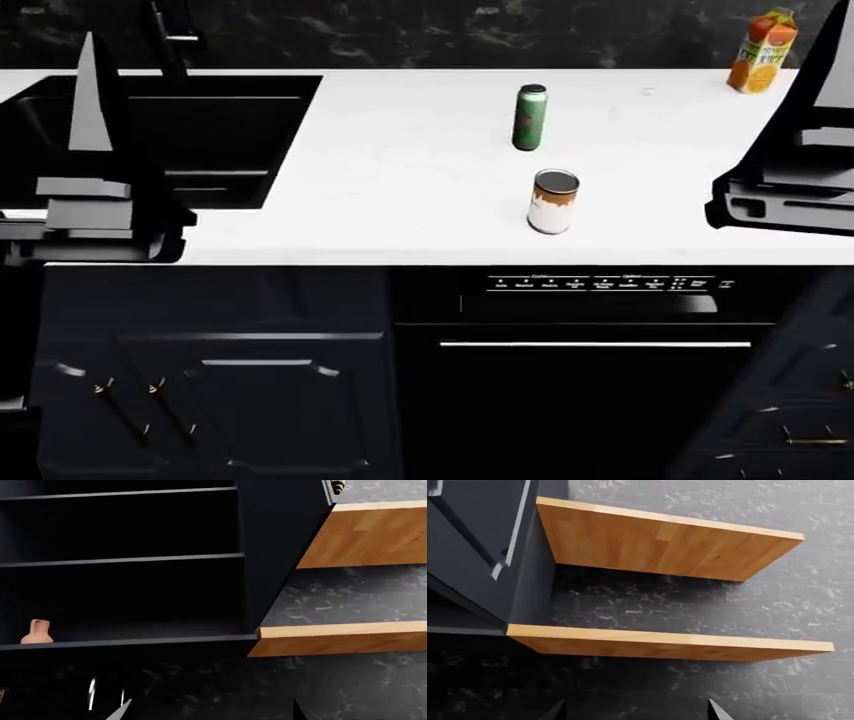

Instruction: Pick the cans from the counter and place them in their designated side in the cabinet.

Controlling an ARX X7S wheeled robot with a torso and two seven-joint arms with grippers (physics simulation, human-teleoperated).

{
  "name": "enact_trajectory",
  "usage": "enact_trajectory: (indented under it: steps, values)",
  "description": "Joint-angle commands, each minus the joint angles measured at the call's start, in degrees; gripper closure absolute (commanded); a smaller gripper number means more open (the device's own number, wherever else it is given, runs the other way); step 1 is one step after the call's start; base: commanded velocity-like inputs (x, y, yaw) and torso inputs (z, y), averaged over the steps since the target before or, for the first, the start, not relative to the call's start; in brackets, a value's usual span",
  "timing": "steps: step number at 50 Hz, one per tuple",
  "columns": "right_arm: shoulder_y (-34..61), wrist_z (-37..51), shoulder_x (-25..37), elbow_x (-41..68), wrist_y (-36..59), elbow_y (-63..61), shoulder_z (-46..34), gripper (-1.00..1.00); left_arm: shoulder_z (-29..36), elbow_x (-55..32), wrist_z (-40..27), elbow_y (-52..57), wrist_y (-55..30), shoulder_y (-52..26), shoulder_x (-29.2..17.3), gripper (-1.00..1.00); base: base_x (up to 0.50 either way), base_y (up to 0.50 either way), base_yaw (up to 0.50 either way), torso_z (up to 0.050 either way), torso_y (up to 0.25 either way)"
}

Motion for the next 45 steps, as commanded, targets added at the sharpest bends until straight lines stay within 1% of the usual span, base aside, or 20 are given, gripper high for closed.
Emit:
enact_trajectory:
  steps: [1, 5, 22, 32, 45]
  values:
    - [0.9, 0.1, 0.1, -0.2, -0.5, -0.3, -1.3, -1.0, 0.8, -0.1, -0.9, -0.3, 1.2, 0.2, -1.2, -1.0, 0.0, 0.0, 0.0, 0.0, 0.0]
    - [1.3, 0.1, 0.2, -0.1, -0.2, -0.1, -2.0, -1.0, 1.0, -0.2, -1.2, -0.2, 1.5, 0.3, -1.6, -1.0, 0.04, 0.0, 0.0, 0.0, 0.0]
    - [2.8, 0.9, 0.9, 0.8, -0.3, -0.1, -3.4, -1.0, 1.4, -0.8, -2.1, -0.6, 3.0, 0.6, -2.9, -1.0, 0.3, -0.03, 0.0, 0.0, 0.0]
    - [3.4, 1.3, 1.4, 1.1, -0.7, -0.1, -4.0, -1.0, 1.7, -1.5, -3.0, -0.7, 3.3, 0.5, -3.8, -1.0, 0.3, -0.05, 0.0, 0.048, 0.0]
    - [4.7, 1.4, 1.4, 1.3, -0.7, -0.2, -5.6, -1.0, 2.0, -1.4, -3.5, -0.8, 4.6, 1.3, -4.6, -1.0, 0.34, -0.06, 0.0, 0.0, 0.0]
